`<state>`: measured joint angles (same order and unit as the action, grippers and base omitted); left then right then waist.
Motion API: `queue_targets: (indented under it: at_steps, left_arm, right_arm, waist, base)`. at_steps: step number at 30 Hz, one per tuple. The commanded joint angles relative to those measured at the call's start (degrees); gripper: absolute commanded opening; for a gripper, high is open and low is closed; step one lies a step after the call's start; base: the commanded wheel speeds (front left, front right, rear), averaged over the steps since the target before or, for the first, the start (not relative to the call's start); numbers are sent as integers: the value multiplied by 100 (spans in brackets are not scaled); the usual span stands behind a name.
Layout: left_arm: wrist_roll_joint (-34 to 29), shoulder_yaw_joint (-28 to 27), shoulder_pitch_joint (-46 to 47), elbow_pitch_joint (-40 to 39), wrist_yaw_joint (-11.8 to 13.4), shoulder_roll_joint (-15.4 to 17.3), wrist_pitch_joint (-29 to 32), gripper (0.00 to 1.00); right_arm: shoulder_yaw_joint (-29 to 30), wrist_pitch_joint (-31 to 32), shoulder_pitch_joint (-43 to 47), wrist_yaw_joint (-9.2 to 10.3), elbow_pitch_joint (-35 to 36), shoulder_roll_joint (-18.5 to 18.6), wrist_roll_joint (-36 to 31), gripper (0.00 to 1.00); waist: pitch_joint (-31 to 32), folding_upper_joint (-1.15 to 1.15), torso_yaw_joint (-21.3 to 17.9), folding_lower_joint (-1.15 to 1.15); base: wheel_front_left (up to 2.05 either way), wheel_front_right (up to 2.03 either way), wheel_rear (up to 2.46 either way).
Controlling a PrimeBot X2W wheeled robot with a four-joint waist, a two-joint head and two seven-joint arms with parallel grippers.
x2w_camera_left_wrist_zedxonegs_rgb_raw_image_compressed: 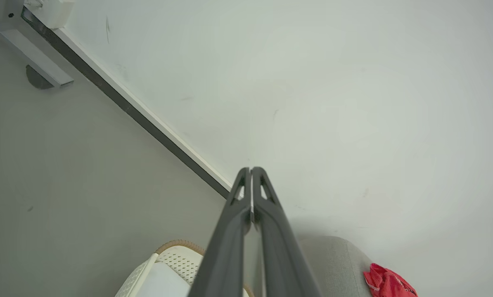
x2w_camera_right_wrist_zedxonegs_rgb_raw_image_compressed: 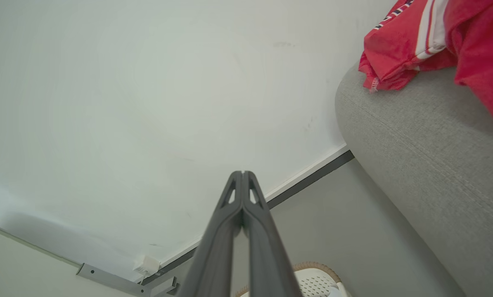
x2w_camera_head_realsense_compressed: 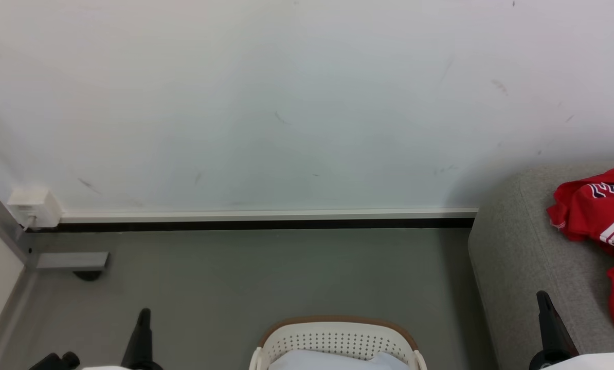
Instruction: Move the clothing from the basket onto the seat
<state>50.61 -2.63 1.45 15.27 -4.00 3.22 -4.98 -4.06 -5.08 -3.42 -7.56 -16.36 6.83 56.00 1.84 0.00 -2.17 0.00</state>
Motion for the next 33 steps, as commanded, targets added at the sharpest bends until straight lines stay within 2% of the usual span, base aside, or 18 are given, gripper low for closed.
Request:
queue_targets:
  at_steps: [1,33]
  left_arm:
    - [194,-38,148,-83,-33,22,51,0]
    - [2055,-210,321,-106,-188,-1,571,0]
  right_arm:
    - [71,42,-151,5,99,-3,172,0]
    - [534,562,-229,8,173,-177,1804,0]
  waist:
    - [-3,0,4,0]
    - [-78,0,84,0]
  base:
    - [0,0,0]
    - [0,0,0]
